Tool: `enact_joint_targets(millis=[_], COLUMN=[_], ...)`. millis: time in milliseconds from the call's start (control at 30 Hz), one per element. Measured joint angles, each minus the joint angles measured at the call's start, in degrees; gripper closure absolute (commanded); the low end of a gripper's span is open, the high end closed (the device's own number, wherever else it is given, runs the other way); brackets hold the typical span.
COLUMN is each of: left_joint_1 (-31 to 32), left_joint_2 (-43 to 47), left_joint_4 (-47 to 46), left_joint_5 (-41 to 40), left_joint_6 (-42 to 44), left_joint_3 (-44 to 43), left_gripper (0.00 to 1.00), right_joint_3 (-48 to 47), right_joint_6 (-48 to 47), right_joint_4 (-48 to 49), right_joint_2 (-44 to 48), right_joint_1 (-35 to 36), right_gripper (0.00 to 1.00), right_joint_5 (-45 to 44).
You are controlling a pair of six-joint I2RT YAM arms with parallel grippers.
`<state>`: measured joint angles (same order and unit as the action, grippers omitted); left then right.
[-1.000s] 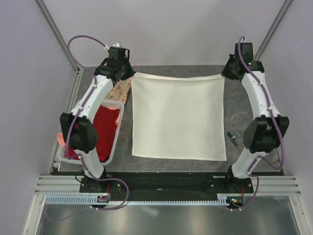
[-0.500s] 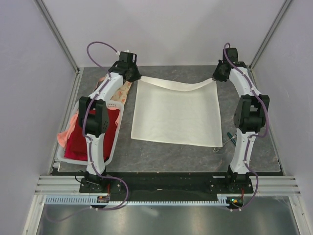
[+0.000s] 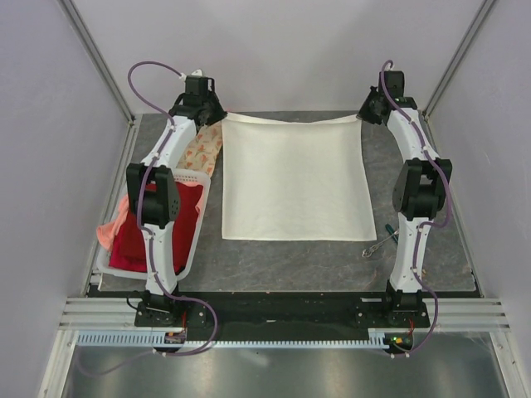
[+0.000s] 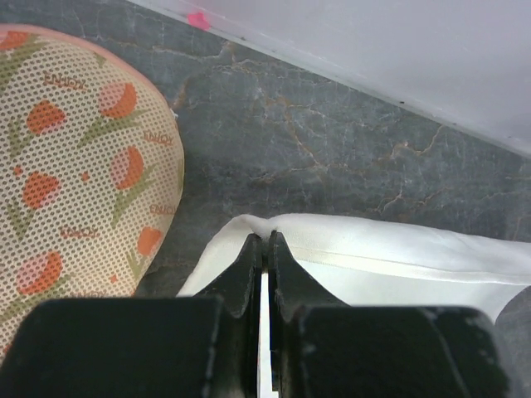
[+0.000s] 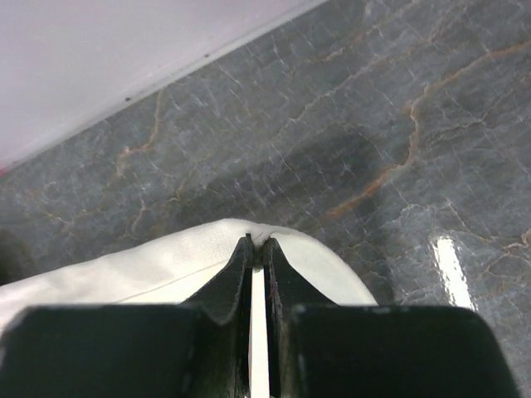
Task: Fold the napkin into a case and place the utensils inside
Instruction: Fold and flatten the napkin at the center of the board.
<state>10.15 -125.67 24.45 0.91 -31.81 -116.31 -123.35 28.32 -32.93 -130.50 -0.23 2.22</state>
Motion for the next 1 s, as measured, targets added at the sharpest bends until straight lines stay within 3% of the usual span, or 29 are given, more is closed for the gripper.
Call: enact_joint_targets(millis=[267,400,767,1000], left_joint_1=[-0.15,-0.07,0.66,4.79], left_joint_2=[-0.33,0.92,18.1,29.51], left_joint_4=[-0.02,1.36,7.63,10.97], left_joint_5=[2.43,3.15,8.81,11.1], left_joint_6=[0.0,0.02,-0.02,0.68], left_joint_3=[-0.26,1.81,23.45,34.91], left_gripper=[0.98,0.98,0.98,0.98], right_joint_3=[-0.11,8.72,29.64,44.41], right_joint_6=[0.9,1.05,-1.46,-2.82], right_joint_4=[1.2,0.66,-5.29,-7.17], right_joint_2=[0.15,4.13,26.03,38.38], right_joint_1=[0.0,0.0,-0.07,-1.18], right_gripper=[1.0,1.0,1.0,1.0], right_joint_5=[1.05,0.94,0.28,0.61])
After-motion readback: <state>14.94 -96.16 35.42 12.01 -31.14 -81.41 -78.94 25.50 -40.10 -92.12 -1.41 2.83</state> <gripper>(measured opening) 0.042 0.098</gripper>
